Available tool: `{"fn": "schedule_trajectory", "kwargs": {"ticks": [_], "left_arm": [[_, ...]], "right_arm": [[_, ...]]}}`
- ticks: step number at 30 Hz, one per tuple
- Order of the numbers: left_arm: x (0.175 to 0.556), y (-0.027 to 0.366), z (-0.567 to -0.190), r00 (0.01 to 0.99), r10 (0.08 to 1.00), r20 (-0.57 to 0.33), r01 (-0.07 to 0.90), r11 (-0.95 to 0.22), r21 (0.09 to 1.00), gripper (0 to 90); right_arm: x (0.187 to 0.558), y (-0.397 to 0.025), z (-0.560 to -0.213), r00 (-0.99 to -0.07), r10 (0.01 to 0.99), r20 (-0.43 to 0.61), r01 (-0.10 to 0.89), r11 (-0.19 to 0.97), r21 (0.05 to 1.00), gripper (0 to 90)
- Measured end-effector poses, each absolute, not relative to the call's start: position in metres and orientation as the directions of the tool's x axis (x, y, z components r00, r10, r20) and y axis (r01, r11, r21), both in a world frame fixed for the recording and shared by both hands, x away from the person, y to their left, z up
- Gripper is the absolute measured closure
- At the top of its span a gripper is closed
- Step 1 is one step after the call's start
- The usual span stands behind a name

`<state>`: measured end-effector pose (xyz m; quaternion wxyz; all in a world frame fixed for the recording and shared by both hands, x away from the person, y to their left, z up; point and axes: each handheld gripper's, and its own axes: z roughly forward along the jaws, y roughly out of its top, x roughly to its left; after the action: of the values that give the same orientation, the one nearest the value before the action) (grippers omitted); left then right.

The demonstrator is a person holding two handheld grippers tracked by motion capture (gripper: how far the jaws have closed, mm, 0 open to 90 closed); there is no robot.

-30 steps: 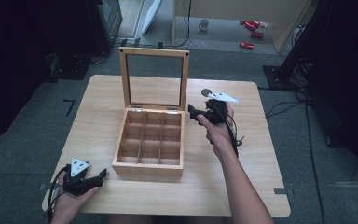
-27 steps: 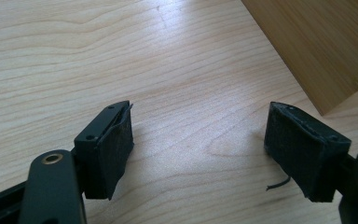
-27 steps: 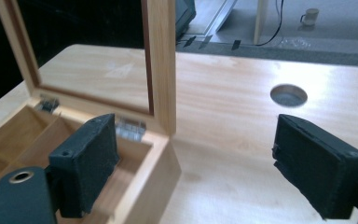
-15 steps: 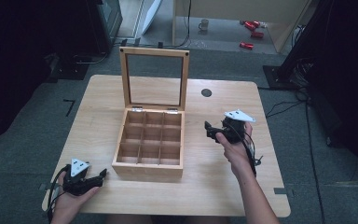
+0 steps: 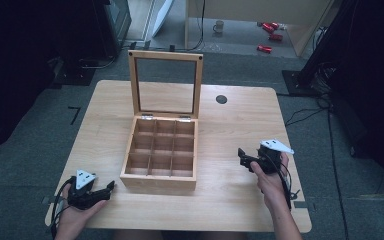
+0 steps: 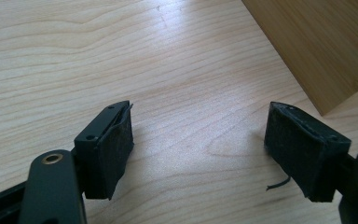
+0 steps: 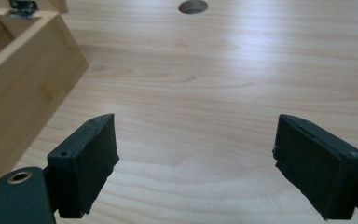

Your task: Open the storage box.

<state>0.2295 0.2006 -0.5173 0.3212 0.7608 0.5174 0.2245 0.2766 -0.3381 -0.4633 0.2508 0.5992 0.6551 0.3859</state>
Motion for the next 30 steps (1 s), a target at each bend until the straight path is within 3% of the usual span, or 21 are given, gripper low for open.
{"fn": "schedule_trajectory", "kwargs": {"ticks": [22, 30], "left_arm": [[0.229, 0.200, -0.517, 0.358, 0.934, 0.009, 0.644, -0.254, 0.721, 24.6], [0.229, 0.200, -0.517, 0.358, 0.934, 0.010, 0.644, -0.254, 0.721, 24.6]], "right_arm": [[0.204, -0.415, -0.515, -0.016, 0.992, 0.128, 0.658, -0.087, 0.748, 13.8], [0.185, -0.422, -0.523, -0.004, 0.997, 0.081, 0.679, -0.057, 0.732, 13.9]]}}
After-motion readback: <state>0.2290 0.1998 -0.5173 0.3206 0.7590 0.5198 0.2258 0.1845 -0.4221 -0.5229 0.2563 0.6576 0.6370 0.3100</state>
